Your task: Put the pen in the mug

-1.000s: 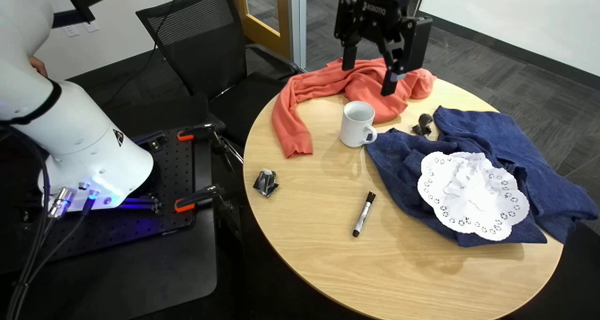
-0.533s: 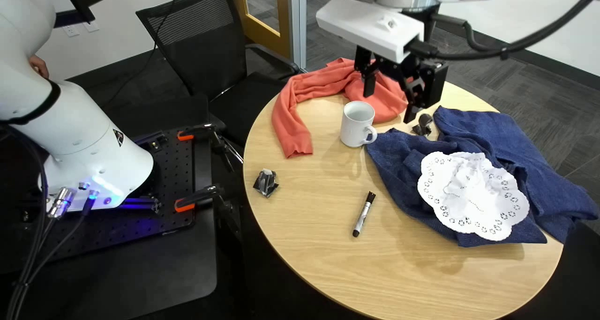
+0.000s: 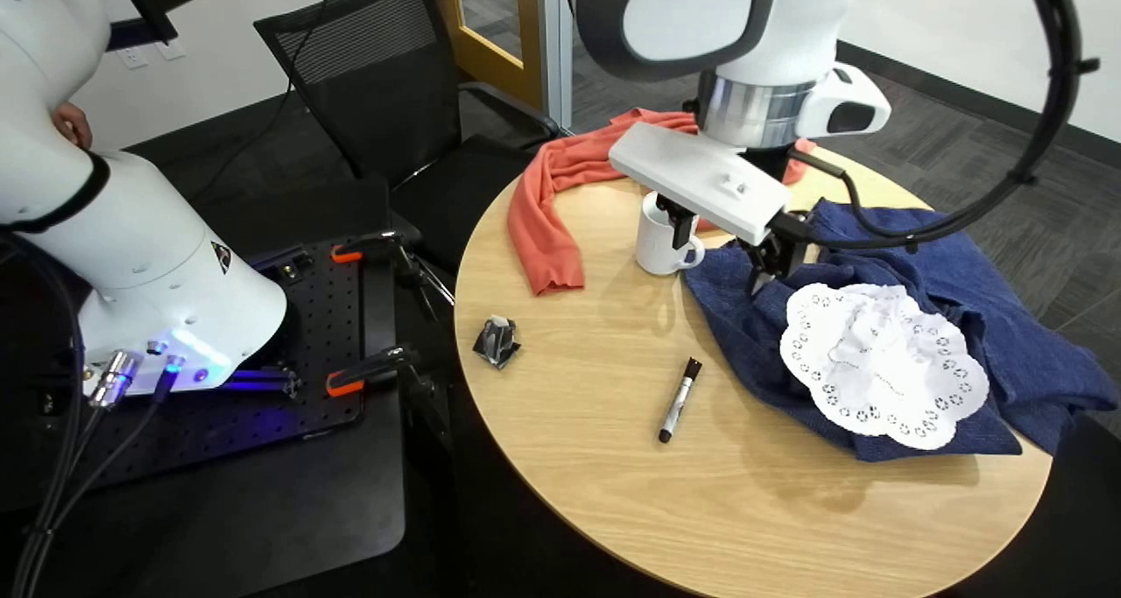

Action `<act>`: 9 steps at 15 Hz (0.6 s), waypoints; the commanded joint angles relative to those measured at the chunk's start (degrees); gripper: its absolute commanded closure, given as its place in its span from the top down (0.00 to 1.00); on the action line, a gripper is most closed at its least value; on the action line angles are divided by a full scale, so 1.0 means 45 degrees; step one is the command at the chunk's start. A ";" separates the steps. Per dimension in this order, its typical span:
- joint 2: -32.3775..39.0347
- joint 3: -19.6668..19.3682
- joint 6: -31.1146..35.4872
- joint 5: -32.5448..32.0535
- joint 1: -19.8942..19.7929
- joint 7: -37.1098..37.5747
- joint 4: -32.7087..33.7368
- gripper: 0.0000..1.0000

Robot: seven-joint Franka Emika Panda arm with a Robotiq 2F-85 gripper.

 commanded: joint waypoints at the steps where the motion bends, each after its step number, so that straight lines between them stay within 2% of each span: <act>1: 0.0945 0.0495 0.0635 0.0148 -0.0455 -0.0522 0.0350 1.00; 9: 0.3060 0.0505 0.0958 -0.0211 -0.0828 -0.0050 0.1404 1.00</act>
